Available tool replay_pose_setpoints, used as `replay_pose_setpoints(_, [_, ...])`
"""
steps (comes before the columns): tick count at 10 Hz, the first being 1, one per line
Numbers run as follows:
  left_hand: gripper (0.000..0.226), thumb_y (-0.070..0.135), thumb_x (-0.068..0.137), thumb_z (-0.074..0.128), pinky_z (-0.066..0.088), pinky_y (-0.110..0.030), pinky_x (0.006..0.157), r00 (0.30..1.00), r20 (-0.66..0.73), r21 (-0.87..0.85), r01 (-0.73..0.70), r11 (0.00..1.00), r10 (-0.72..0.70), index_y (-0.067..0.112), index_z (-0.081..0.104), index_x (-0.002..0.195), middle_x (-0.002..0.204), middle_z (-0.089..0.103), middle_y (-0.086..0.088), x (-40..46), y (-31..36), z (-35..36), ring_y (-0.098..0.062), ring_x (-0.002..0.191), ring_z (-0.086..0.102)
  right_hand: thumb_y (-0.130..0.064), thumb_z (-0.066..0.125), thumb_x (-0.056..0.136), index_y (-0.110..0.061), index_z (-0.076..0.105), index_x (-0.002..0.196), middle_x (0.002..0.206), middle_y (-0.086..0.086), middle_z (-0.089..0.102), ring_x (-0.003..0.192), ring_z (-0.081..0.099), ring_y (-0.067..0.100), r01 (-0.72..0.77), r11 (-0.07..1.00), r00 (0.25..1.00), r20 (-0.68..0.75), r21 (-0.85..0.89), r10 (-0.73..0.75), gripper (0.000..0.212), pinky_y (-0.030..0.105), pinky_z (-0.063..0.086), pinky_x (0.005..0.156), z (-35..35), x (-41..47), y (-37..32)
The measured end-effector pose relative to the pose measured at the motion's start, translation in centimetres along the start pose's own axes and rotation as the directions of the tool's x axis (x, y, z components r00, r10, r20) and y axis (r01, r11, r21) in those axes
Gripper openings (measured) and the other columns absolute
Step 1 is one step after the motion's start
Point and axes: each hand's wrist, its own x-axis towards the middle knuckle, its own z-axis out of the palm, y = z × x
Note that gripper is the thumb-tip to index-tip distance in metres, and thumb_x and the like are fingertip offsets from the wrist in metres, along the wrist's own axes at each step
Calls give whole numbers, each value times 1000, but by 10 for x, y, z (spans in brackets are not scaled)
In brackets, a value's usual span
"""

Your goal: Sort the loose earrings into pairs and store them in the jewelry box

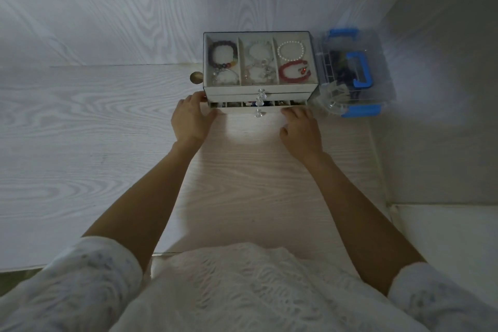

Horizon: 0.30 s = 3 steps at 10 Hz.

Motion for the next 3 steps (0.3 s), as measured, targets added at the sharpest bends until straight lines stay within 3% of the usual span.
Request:
replay_pose_setpoints(2, [24, 39, 82, 64, 42, -30, 70, 999, -14, -44, 44, 998, -45, 22, 65, 98, 93, 70, 6, 8, 3, -8, -15, 88, 64, -12, 49, 87, -7, 37, 138, 141, 10, 41, 130, 34, 28, 2, 1000, 999, 44, -31, -1, 53, 42, 31, 104, -6, 7, -7])
replay_pose_setpoints(3, [24, 35, 85, 60, 45, -33, 73, 999, -1, -54, 48, 997, -48, 23, 64, 106, 96, 71, 5, 6, -1, -11, -18, 95, 63, -12, 50, 87, -11, 39, 137, 142, 7, 40, 127, 36, 28, 9, 998, 999, 45, -55, -7, 51, 43, 30, 101, -9, 3, -9])
